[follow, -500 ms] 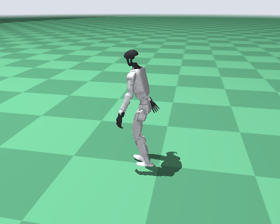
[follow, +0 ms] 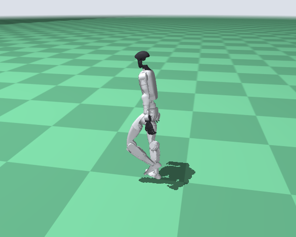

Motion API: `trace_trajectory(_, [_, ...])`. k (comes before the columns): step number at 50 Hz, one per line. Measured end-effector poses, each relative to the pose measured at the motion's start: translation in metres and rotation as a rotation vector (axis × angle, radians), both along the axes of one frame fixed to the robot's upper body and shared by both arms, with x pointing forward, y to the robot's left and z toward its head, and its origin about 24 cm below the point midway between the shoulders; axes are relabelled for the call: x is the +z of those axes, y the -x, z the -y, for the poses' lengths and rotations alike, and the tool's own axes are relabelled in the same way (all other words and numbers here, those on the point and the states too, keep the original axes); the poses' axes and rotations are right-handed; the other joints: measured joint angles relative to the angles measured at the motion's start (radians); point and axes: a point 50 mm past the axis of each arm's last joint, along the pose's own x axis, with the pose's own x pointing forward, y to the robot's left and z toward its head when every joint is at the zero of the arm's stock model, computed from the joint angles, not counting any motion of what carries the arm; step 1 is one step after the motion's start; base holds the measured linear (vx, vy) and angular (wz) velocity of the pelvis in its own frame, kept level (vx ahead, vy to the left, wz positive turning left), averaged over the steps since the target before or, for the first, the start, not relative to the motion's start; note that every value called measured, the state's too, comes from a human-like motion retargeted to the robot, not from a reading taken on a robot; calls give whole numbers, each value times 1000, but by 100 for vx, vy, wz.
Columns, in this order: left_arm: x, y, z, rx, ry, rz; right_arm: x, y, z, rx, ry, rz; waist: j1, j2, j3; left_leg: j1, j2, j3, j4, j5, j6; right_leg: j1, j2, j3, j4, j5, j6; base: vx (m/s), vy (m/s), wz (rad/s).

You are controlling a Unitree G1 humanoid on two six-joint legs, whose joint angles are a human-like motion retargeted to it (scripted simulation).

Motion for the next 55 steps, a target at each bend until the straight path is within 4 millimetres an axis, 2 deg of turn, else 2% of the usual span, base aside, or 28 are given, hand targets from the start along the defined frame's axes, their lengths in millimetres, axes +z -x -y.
trace_trajectory(2, [0,21,7,157,91,-77,1,-17,-5,32,-12,57,-5,-4,-12,-56,-40,10,-74,-9,0,16,-13,-33,-32,15,29,15,38,61])
trace_trajectory(5, [1,41,16,387,185,-131,4,-37,-15,79,-31,129,-44,-22,-28,-87,-186,-5,-290,-7,0,48,-71,-137,-76,53,110,16,52,97])
trace_trajectory(8, [0,53,27,480,188,-155,6,-45,-15,128,27,140,-59,-34,-46,-3,-310,-39,-563,31,0,90,-125,-192,-102,90,186,27,36,49])
trace_trajectory(10, [0,55,29,466,179,-155,7,-49,-15,172,64,136,-49,-44,-53,67,-329,-95,-644,4,0,122,-116,-189,-112,98,200,46,-18,-16])
trace_trajectory(12, [0,51,28,410,192,-150,8,-50,-16,208,77,134,-52,-52,-73,108,-249,-26,-606,-65,0,143,-101,-177,-106,87,198,51,-35,-20])
trace_trajectory(15, [-1,37,27,300,223,-131,7,-48,-18,236,74,125,-74,-28,-75,68,-246,-75,-547,35,0,174,-74,-184,-107,112,215,37,-3,9])
trace_trajectory(18, [-1,13,18,169,188,-71,3,-33,-19,206,44,75,-69,-24,-81,79,-215,-65,-517,102,0,202,-63,-179,-96,139,231,34,-6,-6])
trace_trajectory(22, [1,-22,3,7,75,43,-3,-3,-15,144,28,-4,-47,-33,-111,112,-222,-88,-539,119,0,206,-74,-159,-54,197,249,41,-4,-22])
trace_trajectory(25, [4,-42,-2,-46,-12,119,-7,26,-11,79,36,-44,-48,-30,-126,159,-226,-104,-596,153,0,217,-68,-155,-15,258,247,42,-4,-3])
trace_trajectory(28, [6,-56,2,-42,-14,173,-8,54,-7,6,65,-105,-58,-2,-144,196,-220,-140,-660,210,0,195,-51,-152,87,323,241,32,6,-10])
trace_trajectory(30, [7,-67,6,-18,14,220,-7,64,-5,-36,83,-126,-62,43,-137,224,-173,-153,-690,235,0,137,-31,-126,244,341,228,27,11,-59])
trace_trajectory(32, [10,-78,8,10,33,278,-6,65,0,-70,92,-131,-66,101,-110,258,-119,-171,-707,237,0,8,3,-56,500,255,190,22,12,-88])
trace_trajectory(33, [11,-81,9,20,35,303,-5,65,3,-84,94,-135,-63,118,-101,267,-103,-169,-708,229,0,-56,-6,-57,615,187,155,20,6,-102])
trace_trajectory(35, [13,-86,7,25,27,336,-4,65,7,-103,98,-135,-75,121,-100,258,-103,-156,-704,218,0,-186,-30,-62,730,117,83,20,-2,-77])
trace_trajectory(36, [13,-88,5,19,17,344,-4,64,8,-106,101,-128,-87,107,-94,254,-118,-150,-698,213,0,-235,-37,-57,701,121,51,19,-10,-34])
trace_trajectory(38, [14,-90,4,-3,6,348,-4,65,11,-117,108,-123,-111,70,-69,258,-161,-143,-675,191,0,-297,-49,-31,565,209,-37,25,-18,5])
trace_trajectory(40, [14,-90,5,-35,17,338,-3,69,14,-133,113,-132,-146,10,-34,274,-241,-159,-639,159,0,-321,-63,76,369,430,-61,32,-27,61])
trace_trajectory(41, [14,-90,5,-55,25,331,-3,74,13,-141,109,-144,-162,-9,-21,285,-262,-169,-615,136,0,-320,-59,159,307,516,-109,41,-26,69])
trace_trajectory(42, [14,-90,5,-71,29,324,-4,79,12,-145,103,-157,-167,-23,-13,293,-270,-170,-591,113,0,-312,-55,206,266,554,-151,45,-22,19])
trace_trajectory(43, [15,-89,2,-82,25,320,-4,84,10,-142,93,-174,-151,-26,-16,294,-252,-154,-565,91,0,-290,-48,182,266,500,-178,51,-18,8])
trace_trajectory(45, [14,-81,-5,-123,-14,289,-3,102,4,-158,57,-237,-152,-26,-31,293,-228,-171,-469,14,0,-247,-96,40,264,450,-189,60,-15,53])
trace_trajectory(47, [11,-72,-6,-158,-56,265,-1,114,2,-199,43,-290,-119,-22,-34,283,-213,-181,-399,-9,0,-241,-68,120,274,461,-188,44,-26,53])
trace_trajectory(49, [8,-58,-7,-175,-73,211,0,122,-1,-226,31,-323,-100,-6,-32,288,-171,-180,-349,17,0,-213,-46,118,270,464,-187,48,-5,28])
trace_trajectory(52, [3,-29,-5,-167,-27,78,1,124,-2,-233,17,-342,-88,7,-46,286,-148,-186,-313,151,0,-144,-13,100,222,465,-188,44,22,32])
trace_trajectory(55, [2,-7,-8,-128,34,-33,-2,110,-7,-198,10,-302,-80,-5,-63,212,-148,-207,-236,335,0,-82,-7,57,141,480,-187,27,11,49])
